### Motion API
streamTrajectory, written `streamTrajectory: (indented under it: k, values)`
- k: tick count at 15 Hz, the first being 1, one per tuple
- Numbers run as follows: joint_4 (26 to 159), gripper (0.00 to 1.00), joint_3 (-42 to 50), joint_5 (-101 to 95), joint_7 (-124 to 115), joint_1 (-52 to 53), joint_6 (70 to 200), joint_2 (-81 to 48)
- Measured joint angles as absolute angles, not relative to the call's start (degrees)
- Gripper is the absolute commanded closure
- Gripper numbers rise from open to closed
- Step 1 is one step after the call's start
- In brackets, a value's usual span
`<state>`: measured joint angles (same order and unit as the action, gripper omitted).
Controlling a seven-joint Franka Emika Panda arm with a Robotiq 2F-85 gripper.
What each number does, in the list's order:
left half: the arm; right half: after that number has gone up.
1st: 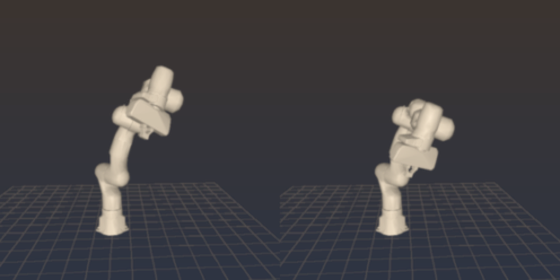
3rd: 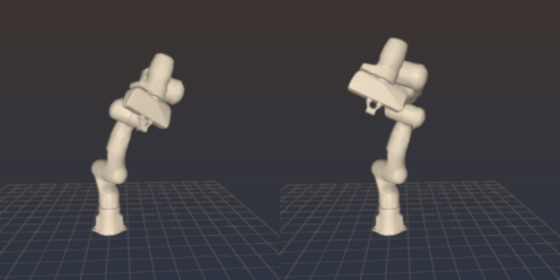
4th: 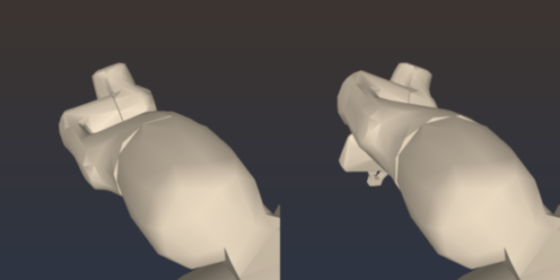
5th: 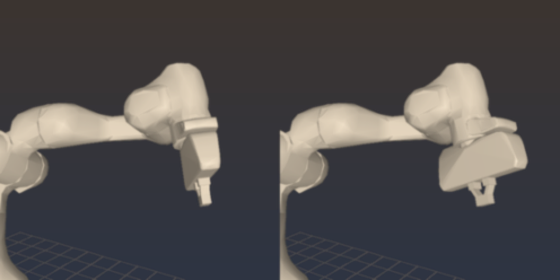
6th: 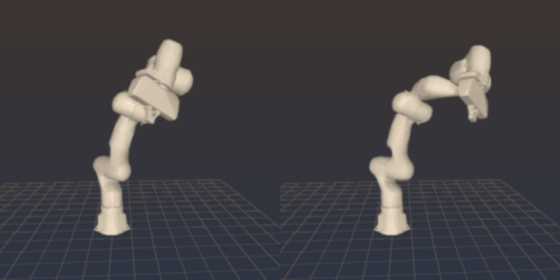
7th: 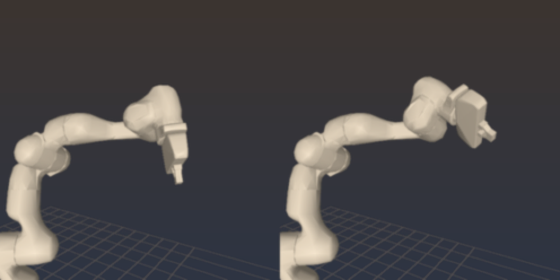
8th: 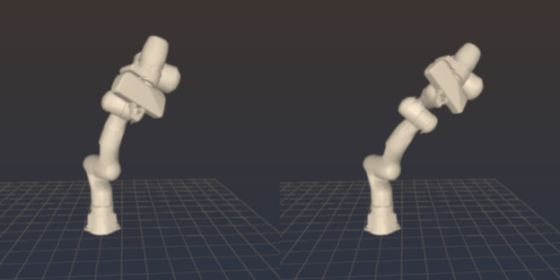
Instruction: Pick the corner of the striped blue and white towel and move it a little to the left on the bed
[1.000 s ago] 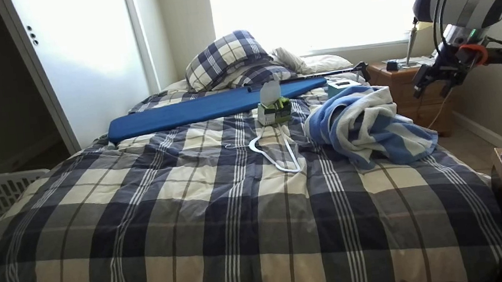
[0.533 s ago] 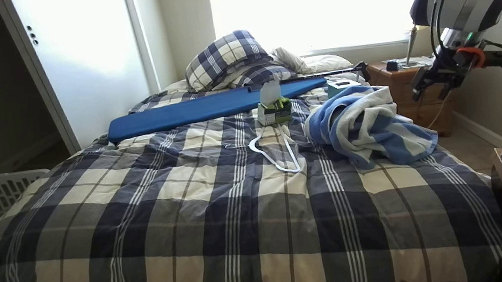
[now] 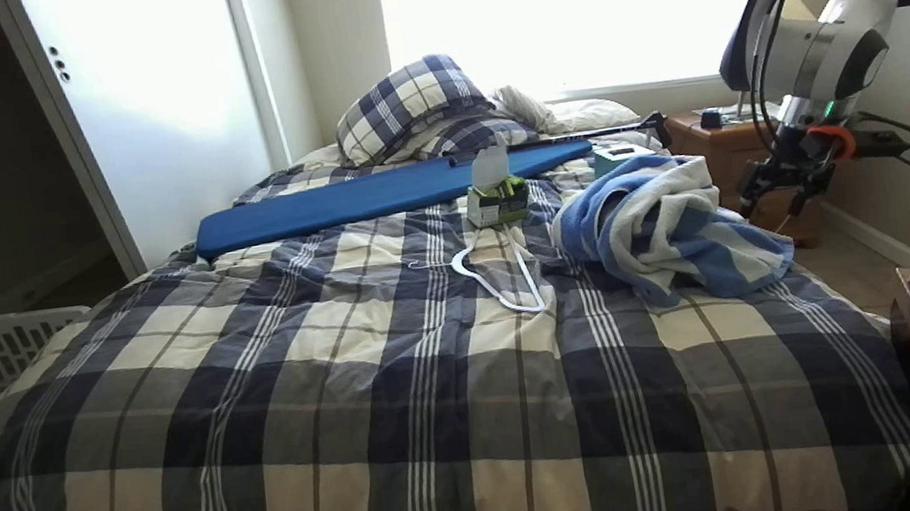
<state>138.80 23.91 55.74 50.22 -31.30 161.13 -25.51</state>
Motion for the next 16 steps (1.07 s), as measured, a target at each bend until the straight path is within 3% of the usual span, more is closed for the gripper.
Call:
streamTrajectory:
  k: [6, 7, 8, 16]
  values:
    - [132.2, 0.00, 19.9, 57.6, 50.6, -36.3, 161.1, -34.4]
    - [131.0, 0.18, 18.7, 58.3, 51.2, -37.5, 161.1, -35.5]
    - [129.7, 0.26, 17.6, 58.9, 51.7, -38.8, 161.0, -36.5]
    - [123.1, 0.82, 8.9, 60.6, 54.7, -48.3, 160.0, -42.0]
